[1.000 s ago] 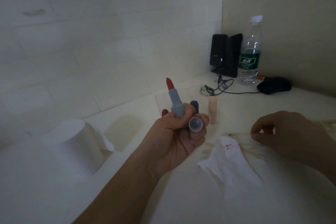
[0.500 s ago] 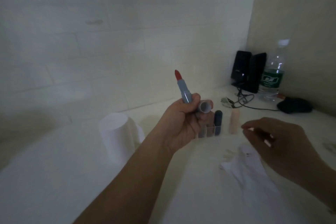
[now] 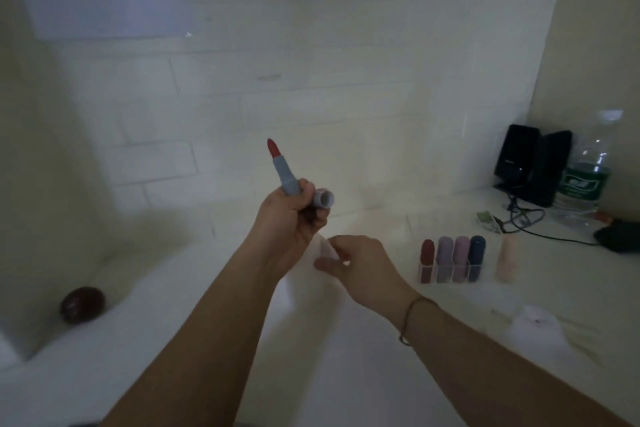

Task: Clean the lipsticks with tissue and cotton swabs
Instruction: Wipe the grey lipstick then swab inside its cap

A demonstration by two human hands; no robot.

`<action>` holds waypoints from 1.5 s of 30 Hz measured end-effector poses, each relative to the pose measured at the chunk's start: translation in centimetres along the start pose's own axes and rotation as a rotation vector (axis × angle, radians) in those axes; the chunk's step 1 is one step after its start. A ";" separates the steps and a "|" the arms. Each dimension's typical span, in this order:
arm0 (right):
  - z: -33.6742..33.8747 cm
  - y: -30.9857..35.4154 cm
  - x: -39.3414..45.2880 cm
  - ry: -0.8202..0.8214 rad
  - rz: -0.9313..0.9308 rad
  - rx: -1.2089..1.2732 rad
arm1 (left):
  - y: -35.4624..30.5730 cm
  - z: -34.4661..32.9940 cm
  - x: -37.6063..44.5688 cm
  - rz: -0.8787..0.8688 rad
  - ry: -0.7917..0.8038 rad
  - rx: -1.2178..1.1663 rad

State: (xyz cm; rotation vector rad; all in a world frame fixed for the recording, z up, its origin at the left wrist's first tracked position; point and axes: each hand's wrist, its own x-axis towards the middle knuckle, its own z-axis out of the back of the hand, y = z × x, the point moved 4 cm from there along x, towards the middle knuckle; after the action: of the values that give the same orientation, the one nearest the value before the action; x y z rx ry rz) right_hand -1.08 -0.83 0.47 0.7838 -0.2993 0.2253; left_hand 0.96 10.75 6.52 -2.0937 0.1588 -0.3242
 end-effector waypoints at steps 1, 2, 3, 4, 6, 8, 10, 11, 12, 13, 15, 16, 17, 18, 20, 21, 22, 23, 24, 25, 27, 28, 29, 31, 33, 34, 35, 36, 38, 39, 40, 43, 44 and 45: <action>0.2 -0.2 0.0 -0.050 0.017 -0.055 | 0.1 0.3 -0.1 0.005 0.001 0.021; 0.7 -0.4 -0.2 -0.094 0.026 -0.112 | 0.1 0.6 -0.2 0.008 0.005 0.032; 1.4 -0.4 -0.6 -0.119 0.021 -0.162 | 0.0 0.8 -0.3 0.013 0.010 0.035; 2.1 -0.5 -0.9 -0.133 0.016 -0.211 | -0.1 1.0 -0.3 0.017 0.009 0.047; 3.8 -0.8 -2.0 -0.123 -0.021 -0.295 | -0.3 1.1 -0.2 0.011 0.007 0.116; 5.7 -1.2 -3.5 -0.079 -0.096 -0.373 | -0.5 1.1 -0.2 0.007 0.008 0.192; 7.4 -1.4 -5.3 -0.016 -0.167 -0.519 | -0.6 0.9 -0.1 0.015 0.010 0.270; 8.0 -1.3 -5.9 0.022 -0.199 -0.570 | -0.6 0.6 -0.1 0.017 0.008 0.312; 8.3 -1.2 -6.2 0.062 -0.227 -0.563 | -0.6 0.3 0.0 0.015 -0.003 0.344; 8.4 -0.7 -6.3 0.102 -0.245 -0.513 | -0.5 -0.1 0.2 0.010 -0.023 0.355; 7.8 0.0 -5.6 0.147 -0.246 -0.400 | -0.4 -1.0 0.6 -0.016 -0.077 0.350; 7.3 0.1 -5.0 0.167 -0.238 -0.406 | -0.2 -1.6 0.8 -0.033 -0.099 0.355; 6.6 0.2 -4.5 0.183 -0.234 -0.437 | 0.1 -2.3 1.0 -0.045 -0.114 0.367; 6.0 0.1 -4.1 0.187 -0.249 -0.473 | 0.5 -2.8 1.1 -0.051 -0.122 0.389; 5.3 -0.5 -3.8 0.143 -0.275 -0.483 | 1.6 -3.5 1.2 -0.058 -0.129 0.467; 5.1 -0.7 -3.8 0.131 -0.281 -0.474 | 2.2 -3.6 1.2 -0.070 -0.136 0.509; 4.9 -1.0 -3.9 0.141 -0.277 -0.479 | 2.6 -3.5 1.1 -0.088 -0.146 0.548; 4.7 -1.0 -4.0 0.161 -0.257 -0.484 | 2.9 -3.4 1.0 -0.110 -0.162 0.578; 4.6 -1.1 -4.2 0.183 -0.239 -0.489 | 3.1 -3.2 1.0 -0.132 -0.179 0.605; 4.7 -1.2 -4.4 0.200 -0.226 -0.487 | 3.2 -3.2 1.1 -0.147 -0.194 0.633; 4.6 -1.1 -4.7 0.240 -0.196 -0.505 | 3.2 -3.1 1.2 -0.166 -0.222 0.683; 4.6 -0.9 -4.8 0.255 -0.170 -0.528 | 3.2 -3.1 1.2 -0.174 -0.236 0.706; 4.5 -0.6 -4.9 0.261 -0.141 -0.547 | 3.3 -3.1 1.2 -0.184 -0.247 0.732; 4.5 -0.2 -5.2 0.253 -0.119 -0.545 | 3.4 -3.2 1.3 -0.203 -0.263 0.785; 4.5 0.0 -5.3 0.240 -0.132 -0.531 | 3.5 -3.2 1.4 -0.213 -0.280 0.831; 4.5 0.0 -5.3 0.242 -0.140 -0.529 | 3.6 -3.1 1.4 -0.217 -0.288 0.855; 4.5 0.0 -5.4 0.245 -0.145 -0.529 | 3.6 -3.0 1.5 -0.217 -0.297 0.875; 4.5 0.1 -5.5 0.245 -0.146 -0.527 | 3.7 -3.0 1.5 -0.215 -0.302 0.890; 4.4 0.2 -5.6 0.240 -0.127 -0.557 | 3.7 -3.1 1.6 -0.210 -0.308 0.904; 4.2 0.2 -5.7 0.241 -0.109 -0.580 | 3.7 -3.1 1.7 -0.208 -0.308 0.912; 4.0 0.1 -5.7 0.254 -0.084 -0.618 | 3.8 -3.2 1.6 -0.206 -0.310 0.929; 3.7 0.3 -5.9 0.312 -0.020 -0.720 | 3.8 -3.3 1.6 -0.201 -0.318 0.990; 4.1 0.4 -6.1 0.332 -0.025 -0.730 | 3.7 -3.4 1.7 -0.202 -0.320 1.001; 4.7 0.7 -6.5 0.355 -0.037 -0.742 | 3.7 -3.4 1.7 -0.202 -0.317 1.009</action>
State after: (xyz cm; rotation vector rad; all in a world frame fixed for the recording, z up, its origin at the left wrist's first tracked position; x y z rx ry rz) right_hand -8.20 -4.34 1.81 0.0095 -0.0178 0.1945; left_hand 1.66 5.62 5.29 -1.1284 -0.3485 -0.1324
